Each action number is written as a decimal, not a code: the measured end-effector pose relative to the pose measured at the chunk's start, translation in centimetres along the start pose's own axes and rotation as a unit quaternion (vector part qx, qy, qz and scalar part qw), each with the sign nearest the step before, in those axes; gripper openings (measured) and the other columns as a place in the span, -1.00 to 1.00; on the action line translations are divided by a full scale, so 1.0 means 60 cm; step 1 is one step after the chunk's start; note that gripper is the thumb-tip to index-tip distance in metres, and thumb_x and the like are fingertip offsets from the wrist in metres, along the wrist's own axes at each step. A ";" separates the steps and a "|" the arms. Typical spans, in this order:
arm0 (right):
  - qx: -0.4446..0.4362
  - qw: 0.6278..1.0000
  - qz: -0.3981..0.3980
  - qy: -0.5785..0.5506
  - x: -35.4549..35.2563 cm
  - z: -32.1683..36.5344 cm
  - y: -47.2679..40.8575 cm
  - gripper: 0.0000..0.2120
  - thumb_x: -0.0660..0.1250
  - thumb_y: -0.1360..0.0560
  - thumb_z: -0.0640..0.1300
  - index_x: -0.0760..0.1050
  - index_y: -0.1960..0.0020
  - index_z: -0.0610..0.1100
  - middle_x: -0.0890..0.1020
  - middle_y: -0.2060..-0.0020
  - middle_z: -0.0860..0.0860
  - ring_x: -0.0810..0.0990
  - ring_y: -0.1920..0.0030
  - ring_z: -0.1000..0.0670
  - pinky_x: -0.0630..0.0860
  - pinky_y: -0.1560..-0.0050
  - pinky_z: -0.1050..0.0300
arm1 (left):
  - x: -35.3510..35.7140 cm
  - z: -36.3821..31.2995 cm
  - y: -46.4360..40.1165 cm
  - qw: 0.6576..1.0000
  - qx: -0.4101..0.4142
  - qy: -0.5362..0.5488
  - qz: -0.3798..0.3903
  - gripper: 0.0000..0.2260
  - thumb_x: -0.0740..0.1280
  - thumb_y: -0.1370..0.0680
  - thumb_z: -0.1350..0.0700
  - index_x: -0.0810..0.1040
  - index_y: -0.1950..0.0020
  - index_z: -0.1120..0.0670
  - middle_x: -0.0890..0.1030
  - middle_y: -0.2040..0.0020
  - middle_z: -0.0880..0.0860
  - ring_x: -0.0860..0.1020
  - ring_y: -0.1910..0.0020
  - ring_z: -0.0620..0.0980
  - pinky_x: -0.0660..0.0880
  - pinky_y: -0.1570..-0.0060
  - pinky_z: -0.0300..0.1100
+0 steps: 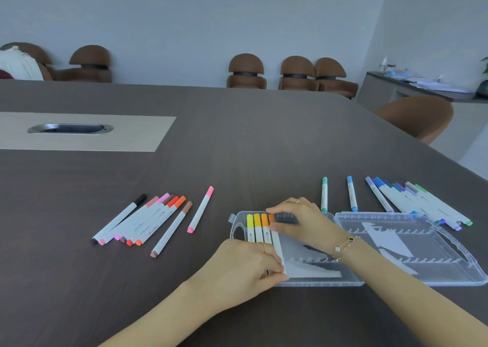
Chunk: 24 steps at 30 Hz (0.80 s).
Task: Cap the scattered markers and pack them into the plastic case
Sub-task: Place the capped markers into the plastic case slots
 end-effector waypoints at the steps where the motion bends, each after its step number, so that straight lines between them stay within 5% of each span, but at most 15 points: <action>1: 0.001 1.000 0.003 0.011 0.000 0.002 0.000 -0.63 0.30 -0.48 0.12 0.45 -0.28 0.17 0.49 -0.25 0.15 0.35 -0.26 0.08 0.19 -0.35 0.05 | -0.002 -0.001 0.000 1.000 0.006 -0.001 -0.001 -0.66 0.14 -0.59 -0.18 0.60 -0.19 -0.10 0.56 -0.23 -0.19 0.48 -0.22 -0.22 0.50 -0.11 -0.20; 8: -0.010 0.996 0.051 0.071 -0.020 0.030 -0.017 -0.66 0.31 -0.48 0.16 0.53 -0.21 0.07 0.55 -0.17 0.16 0.40 -0.20 0.10 0.32 -0.29 -0.02 | -0.039 0.051 0.029 1.000 0.026 0.005 0.007 -0.72 0.21 -0.58 -0.10 0.56 -0.25 -0.11 0.51 -0.27 -0.22 0.41 -0.26 -0.29 0.35 -0.12 -0.47; 13: -0.006 0.999 0.048 0.018 -0.010 0.063 -0.038 -0.69 0.25 -0.55 0.07 0.49 -0.25 0.02 0.50 -0.22 0.10 0.34 -0.29 0.06 0.31 -0.33 0.01 | -0.078 0.173 0.121 0.995 -0.077 -0.019 -0.057 -0.62 0.13 -0.48 -0.36 0.59 -0.11 -0.24 0.55 -0.07 -0.35 0.48 -0.05 -0.41 0.50 0.02 -0.40; 18: -0.031 0.999 0.044 0.008 0.019 0.114 -0.076 -0.73 0.21 -0.57 -0.03 0.51 -0.24 -0.01 0.52 -0.17 0.05 0.36 -0.27 0.02 0.29 -0.34 0.03 | -0.100 0.234 0.168 0.990 -0.124 -0.051 -0.050 -0.50 0.09 -0.36 -0.45 0.57 -0.14 -0.29 0.45 -0.06 -0.47 0.39 -0.05 -0.51 0.30 0.05 -0.63; 24: -0.049 0.998 0.037 -0.015 0.058 0.192 -0.132 -0.72 0.20 -0.57 -0.09 0.50 -0.26 -0.06 0.52 -0.17 0.00 0.36 -0.27 -0.03 0.29 -0.34 0.05 | -0.123 0.278 0.191 0.981 -0.173 -0.057 -0.066 -0.50 0.08 -0.39 -0.45 0.60 -0.10 -0.25 0.46 -0.04 -0.44 0.49 -0.08 -0.39 0.40 0.04 -0.52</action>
Point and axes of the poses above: each hand's wrist, its own y-axis away from the middle knuckle, its own x-axis out of the palm, z = x × y, the point moved 6 cm from there along -y, towards the middle knuckle
